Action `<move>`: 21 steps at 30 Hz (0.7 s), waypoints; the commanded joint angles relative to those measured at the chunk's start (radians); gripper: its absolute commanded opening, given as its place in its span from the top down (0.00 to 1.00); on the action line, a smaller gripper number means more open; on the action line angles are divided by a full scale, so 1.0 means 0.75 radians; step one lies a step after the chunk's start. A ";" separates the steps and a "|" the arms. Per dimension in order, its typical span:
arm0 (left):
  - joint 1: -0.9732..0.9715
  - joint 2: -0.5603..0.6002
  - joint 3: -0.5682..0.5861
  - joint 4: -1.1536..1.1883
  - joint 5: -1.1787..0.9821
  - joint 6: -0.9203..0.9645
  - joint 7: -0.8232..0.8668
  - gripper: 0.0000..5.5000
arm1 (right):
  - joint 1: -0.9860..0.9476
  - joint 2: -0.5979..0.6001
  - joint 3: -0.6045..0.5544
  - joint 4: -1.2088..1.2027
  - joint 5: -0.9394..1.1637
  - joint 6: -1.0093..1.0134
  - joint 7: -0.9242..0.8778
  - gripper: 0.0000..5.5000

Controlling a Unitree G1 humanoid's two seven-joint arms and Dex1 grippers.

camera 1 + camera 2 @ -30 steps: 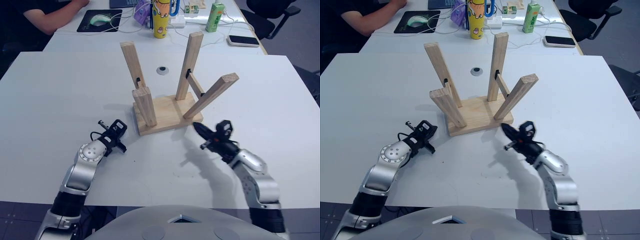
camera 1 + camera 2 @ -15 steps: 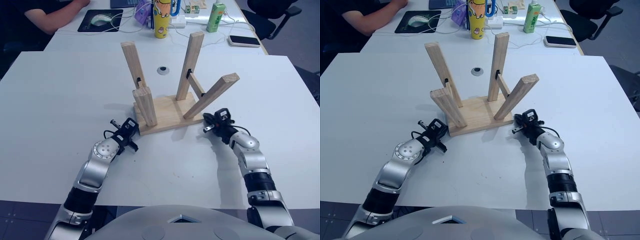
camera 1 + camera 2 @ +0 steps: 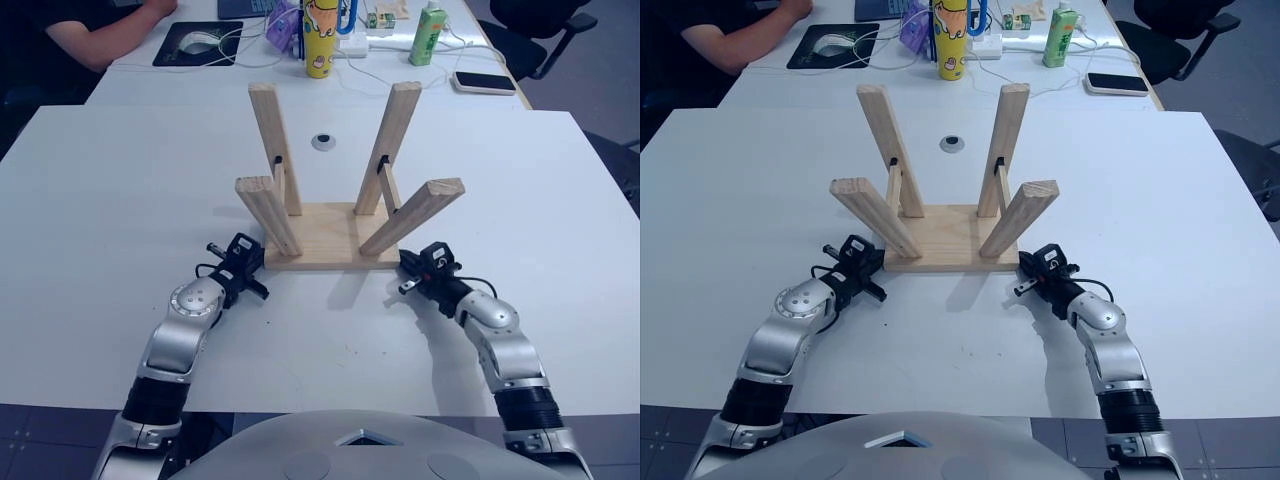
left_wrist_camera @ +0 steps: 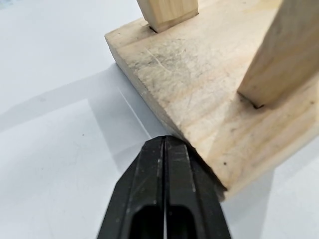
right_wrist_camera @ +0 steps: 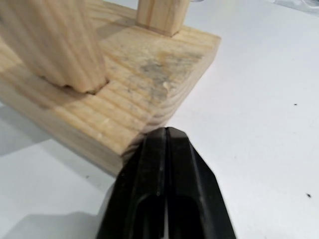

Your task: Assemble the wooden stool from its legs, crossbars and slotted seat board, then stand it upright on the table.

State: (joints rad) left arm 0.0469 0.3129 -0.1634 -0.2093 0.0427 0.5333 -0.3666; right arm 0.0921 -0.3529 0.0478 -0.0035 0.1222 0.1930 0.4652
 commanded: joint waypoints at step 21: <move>-0.047 -0.041 -0.084 -0.347 -0.335 0.378 -0.206 1.00 | 0.056 0.033 0.180 -0.481 0.247 0.436 0.118 1.00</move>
State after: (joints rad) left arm 0.0572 0.3430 -0.1514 -0.3832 -0.0761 0.8035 -0.4002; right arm 0.1543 -0.3709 0.0736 -0.2588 0.1896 0.4996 0.4121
